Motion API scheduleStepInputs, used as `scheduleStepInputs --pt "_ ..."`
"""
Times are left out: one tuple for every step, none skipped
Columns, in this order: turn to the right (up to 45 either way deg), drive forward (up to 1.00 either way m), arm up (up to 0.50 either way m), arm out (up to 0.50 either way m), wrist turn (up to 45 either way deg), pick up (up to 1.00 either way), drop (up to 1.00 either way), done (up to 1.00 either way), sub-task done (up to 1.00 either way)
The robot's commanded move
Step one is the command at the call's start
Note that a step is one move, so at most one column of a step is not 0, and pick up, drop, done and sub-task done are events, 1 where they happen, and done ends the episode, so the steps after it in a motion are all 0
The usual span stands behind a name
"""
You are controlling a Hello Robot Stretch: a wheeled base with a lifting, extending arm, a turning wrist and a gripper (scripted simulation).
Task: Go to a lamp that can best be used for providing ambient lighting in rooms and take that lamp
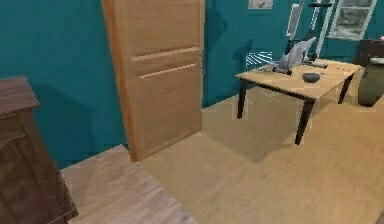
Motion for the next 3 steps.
scheduleStepInputs --pt "12.0 0.00 0.00 0.00 0.0 0.00 0.00 0.00 0.00" --pt "0.0 0.60 0.00 0.00 0.0 0.00 0.00 0.00 0.00" --pt "18.0 0.00 0.00 0.00 0.0 0.00 0.00 0.00 0.00"
